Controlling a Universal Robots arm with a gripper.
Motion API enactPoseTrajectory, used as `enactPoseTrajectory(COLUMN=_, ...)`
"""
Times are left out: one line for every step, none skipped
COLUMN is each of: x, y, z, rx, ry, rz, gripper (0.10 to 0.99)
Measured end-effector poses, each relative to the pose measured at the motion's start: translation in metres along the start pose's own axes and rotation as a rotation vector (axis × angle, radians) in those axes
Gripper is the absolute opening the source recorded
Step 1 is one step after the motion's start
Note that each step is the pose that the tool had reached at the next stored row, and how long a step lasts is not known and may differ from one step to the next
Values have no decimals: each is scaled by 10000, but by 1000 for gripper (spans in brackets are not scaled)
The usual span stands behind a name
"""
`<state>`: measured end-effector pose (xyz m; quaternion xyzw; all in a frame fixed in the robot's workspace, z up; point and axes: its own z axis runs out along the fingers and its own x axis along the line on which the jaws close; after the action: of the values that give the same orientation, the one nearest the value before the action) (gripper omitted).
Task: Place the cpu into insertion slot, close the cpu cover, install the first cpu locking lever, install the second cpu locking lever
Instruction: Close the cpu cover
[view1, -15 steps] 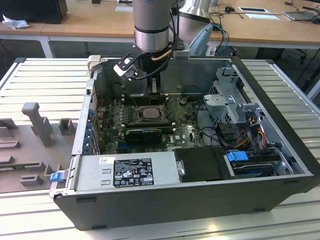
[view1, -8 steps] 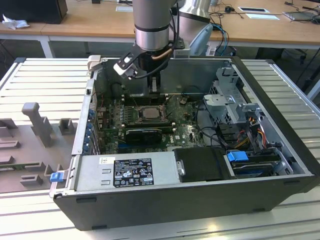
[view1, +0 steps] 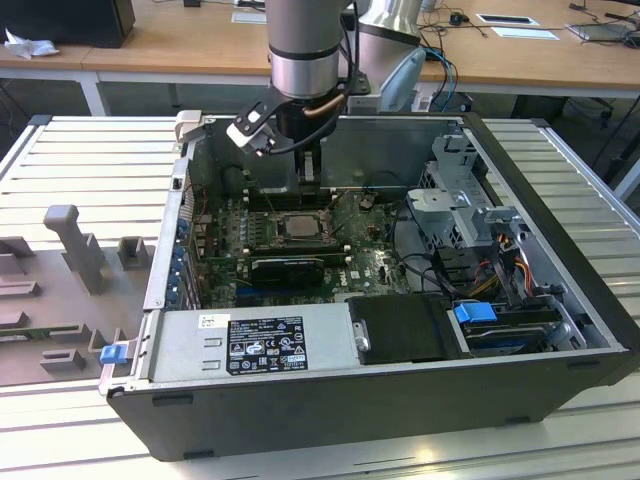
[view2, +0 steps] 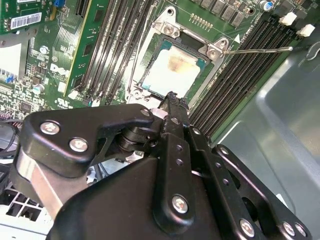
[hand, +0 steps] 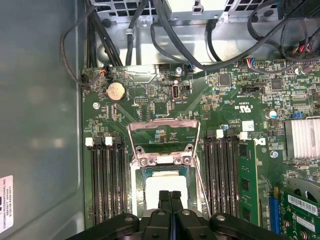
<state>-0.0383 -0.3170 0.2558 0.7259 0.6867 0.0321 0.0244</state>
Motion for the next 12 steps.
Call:
enactPoseTrajectory(x=0, y=0, z=-3, rx=0, ry=0, rz=0, gripper=106)
enactPoseTrajectory(x=0, y=0, z=-5, rx=1, ry=-1, rz=0, gripper=106)
enactPoseTrajectory(x=0, y=1, z=-9, rx=1, ry=-1, rz=0, gripper=106)
enactPoseTrajectory(x=0, y=1, z=-11, rx=0, ry=0, rz=0, gripper=106)
enactPoseTrajectory(x=0, y=1, z=-12, rx=0, ry=0, rz=0, gripper=106)
enactPoseTrajectory(x=0, y=1, z=-14, rx=1, ry=-1, rz=0, gripper=106)
enactPoseTrajectory(x=0, y=1, z=-17, rx=1, ry=-1, rz=-1, gripper=106)
enactPoseTrajectory(x=0, y=1, z=-19, rx=1, ry=-1, rz=0, gripper=106)
enactPoseTrajectory(x=0, y=2, z=-28, rx=1, ry=-1, rz=0, gripper=106)
enactPoseTrajectory(x=0, y=2, z=-30, rx=1, ry=-2, rz=0, gripper=106)
enactPoseTrajectory(x=0, y=2, z=-30, rx=1, ry=-1, rz=0, gripper=106)
enactPoseTrajectory(x=0, y=2, z=-32, rx=1, ry=-1, rz=0, gripper=106)
